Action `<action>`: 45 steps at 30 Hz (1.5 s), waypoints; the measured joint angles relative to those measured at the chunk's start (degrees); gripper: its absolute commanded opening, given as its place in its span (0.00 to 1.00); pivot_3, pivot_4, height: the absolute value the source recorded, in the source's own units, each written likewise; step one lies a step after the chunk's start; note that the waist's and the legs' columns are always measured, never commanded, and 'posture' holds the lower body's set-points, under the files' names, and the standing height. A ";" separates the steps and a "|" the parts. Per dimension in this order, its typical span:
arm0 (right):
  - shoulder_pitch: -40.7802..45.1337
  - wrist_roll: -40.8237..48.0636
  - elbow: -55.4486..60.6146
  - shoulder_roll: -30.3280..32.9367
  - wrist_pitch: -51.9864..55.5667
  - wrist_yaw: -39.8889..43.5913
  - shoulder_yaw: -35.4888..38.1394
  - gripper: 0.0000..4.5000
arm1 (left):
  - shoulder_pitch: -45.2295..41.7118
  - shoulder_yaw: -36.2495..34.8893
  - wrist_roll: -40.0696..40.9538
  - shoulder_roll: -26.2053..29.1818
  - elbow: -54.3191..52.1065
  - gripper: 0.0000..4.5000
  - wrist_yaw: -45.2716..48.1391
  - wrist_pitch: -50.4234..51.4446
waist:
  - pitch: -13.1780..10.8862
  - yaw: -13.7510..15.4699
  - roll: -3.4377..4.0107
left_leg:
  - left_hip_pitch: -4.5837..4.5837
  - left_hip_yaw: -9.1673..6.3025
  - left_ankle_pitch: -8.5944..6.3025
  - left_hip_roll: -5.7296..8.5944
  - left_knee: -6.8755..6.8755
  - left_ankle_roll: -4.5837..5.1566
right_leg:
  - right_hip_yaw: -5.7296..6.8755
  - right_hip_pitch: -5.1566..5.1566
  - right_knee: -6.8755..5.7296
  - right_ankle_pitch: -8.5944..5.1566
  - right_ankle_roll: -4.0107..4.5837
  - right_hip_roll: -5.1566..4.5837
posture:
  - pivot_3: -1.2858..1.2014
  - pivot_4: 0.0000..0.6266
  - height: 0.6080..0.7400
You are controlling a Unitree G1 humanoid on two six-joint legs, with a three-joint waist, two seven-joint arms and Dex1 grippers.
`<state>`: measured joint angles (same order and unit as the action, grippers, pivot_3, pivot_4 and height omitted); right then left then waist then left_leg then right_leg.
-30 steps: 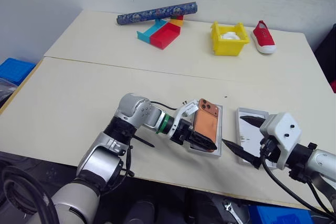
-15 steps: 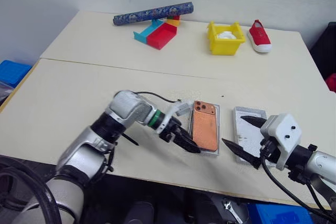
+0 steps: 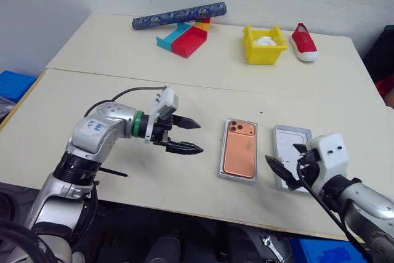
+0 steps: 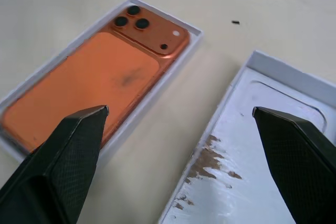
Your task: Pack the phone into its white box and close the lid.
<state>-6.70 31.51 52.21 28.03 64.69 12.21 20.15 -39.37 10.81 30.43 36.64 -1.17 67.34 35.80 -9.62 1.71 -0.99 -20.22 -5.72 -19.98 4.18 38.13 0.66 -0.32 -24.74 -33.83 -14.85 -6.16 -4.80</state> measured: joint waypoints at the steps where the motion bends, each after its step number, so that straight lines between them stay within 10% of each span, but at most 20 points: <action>1: 0.54 -0.38 -0.71 -1.00 0.86 -1.59 -0.86 1.00 | 0.74 -0.93 0.00 -0.13 -0.52 0.99 0.43 -1.75 | -0.01 0.02 0.01 | 0.00 0.00 0.00 0.01 -0.01 0.01 | 0.00 -0.01 0.00 0.00 0.00 0.00 | 0.52 0.24 1.00; 6: 4.82 -3.26 -6.43 -7.42 2.38 -7.87 -2.21 0.86 | 1.72 -3.40 -0.09 -1.23 -3.17 1.00 -0.34 -5.85 | -0.02 -0.18 0.04 | 0.02 0.01 0.01 0.03 0.00 0.04 | -0.01 0.00 -0.04 0.01 0.00 0.02 | 0.52 0.24 1.00; 17: 4.70 -8.49 -13.34 -9.93 -3.51 -9.18 -8.72 0.02 | 1.73 -4.12 0.00 -1.62 -5.16 1.00 -1.76 -5.30 | 0.00 -0.41 0.05 | 0.08 0.04 0.02 0.01 0.00 0.05 | -0.03 0.02 -0.17 0.01 -0.01 0.13 | 0.52 0.24 1.00; 27: 8.74 5.00 -6.96 -12.48 4.47 -4.53 -0.17 0.01 | 5.31 -3.66 -2.34 0.83 -5.02 1.00 -0.50 -6.24 | -0.04 -0.72 0.14 | 0.07 0.04 0.03 -0.05 -0.01 0.04 | -0.05 -0.03 -0.25 0.01 0.01 0.16 | 0.52 0.24 1.00; 32: 15.83 53.75 -13.17 -13.45 -1.19 -25.32 3.13 0.01 | 5.86 -3.56 -3.19 1.64 -4.81 1.00 0.00 -6.47 | -0.14 -0.91 0.29 | 0.09 -0.01 0.06 -0.11 -0.05 0.02 | 0.00 0.07 -0.23 0.07 0.11 0.13 | 0.52 0.24 1.00; 36: 17.65 76.29 -18.90 -8.99 -12.84 -38.70 -3.99 0.01 | 6.77 -3.85 -3.92 2.56 -4.14 1.00 -0.01 -6.77 | -0.13 -1.00 0.27 | 0.07 0.00 0.05 -0.10 -0.05 0.09 | 0.01 0.08 -0.12 0.08 0.10 0.13 | 0.52 0.24 1.00; 45: 23.80 80.16 -34.04 -18.33 -20.37 -40.35 -15.87 0.01 | 8.40 -4.32 -5.75 3.70 -2.97 1.00 -1.23 -8.13 | -0.14 -1.86 0.30 | 0.05 0.03 0.06 -0.13 -0.05 0.10 | -0.01 0.00 -0.19 0.09 0.08 0.18 | 0.52 0.24 1.00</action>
<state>17.10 111.67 18.18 9.70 44.32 -28.14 4.28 -30.98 6.48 24.68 40.34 -4.14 66.11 27.67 -9.76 -0.14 -0.68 -20.17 -5.70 -19.93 4.06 38.08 0.76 -0.32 -24.74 -34.02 -14.76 -6.07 -4.62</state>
